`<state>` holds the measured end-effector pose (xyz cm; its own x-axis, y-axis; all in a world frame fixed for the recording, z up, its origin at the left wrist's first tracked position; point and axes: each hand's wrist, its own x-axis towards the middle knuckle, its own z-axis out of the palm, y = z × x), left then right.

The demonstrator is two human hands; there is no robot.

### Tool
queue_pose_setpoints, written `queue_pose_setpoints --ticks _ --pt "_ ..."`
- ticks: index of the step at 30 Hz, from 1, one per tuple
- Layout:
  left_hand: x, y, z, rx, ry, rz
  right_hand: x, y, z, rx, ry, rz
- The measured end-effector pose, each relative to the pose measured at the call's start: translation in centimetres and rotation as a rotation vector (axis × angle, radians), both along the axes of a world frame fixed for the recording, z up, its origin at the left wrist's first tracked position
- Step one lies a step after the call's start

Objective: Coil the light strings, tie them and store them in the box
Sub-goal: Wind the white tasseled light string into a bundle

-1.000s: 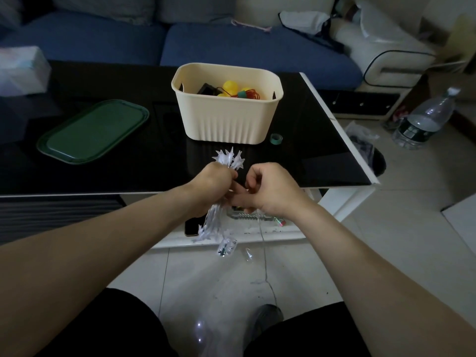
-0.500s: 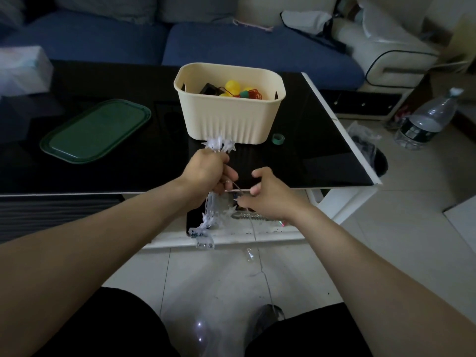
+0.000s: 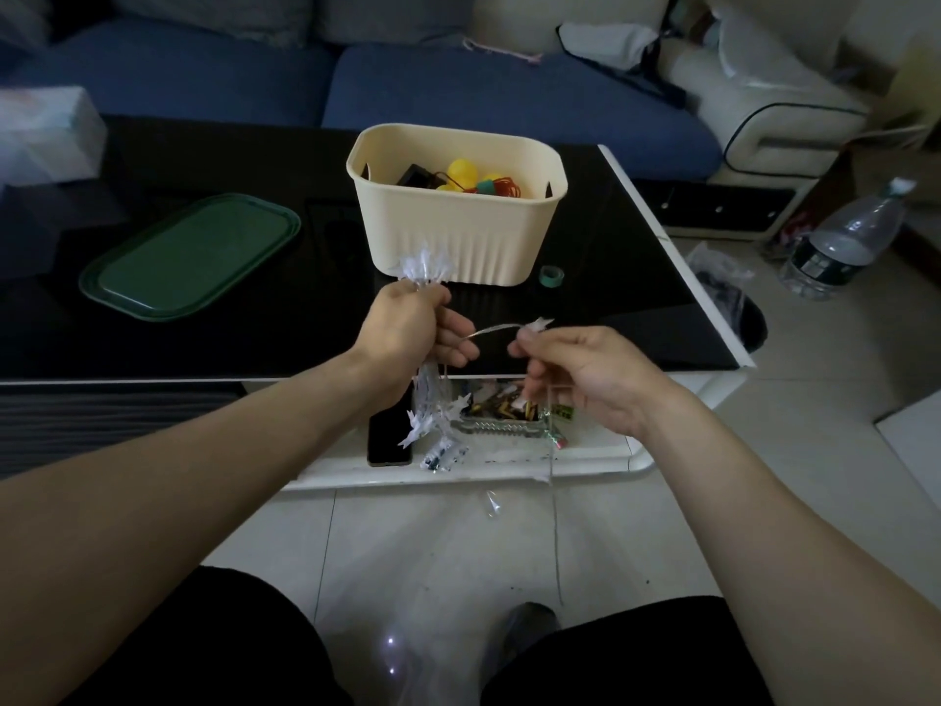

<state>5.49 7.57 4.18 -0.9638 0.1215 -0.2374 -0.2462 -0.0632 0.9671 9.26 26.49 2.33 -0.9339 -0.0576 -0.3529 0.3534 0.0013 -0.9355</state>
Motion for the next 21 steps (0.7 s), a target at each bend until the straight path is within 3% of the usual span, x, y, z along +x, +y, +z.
queue_pose_setpoints --ticks 11,21 --pt "0.2 0.5 -0.5 -0.028 0.031 -0.001 0.2 -0.7 1.0 -0.266 0.141 -0.08" --pt "-0.1 1.2 -1.0 0.115 -0.054 -0.004 0.5 -2.6 0.2 0.051 0.301 0.056"
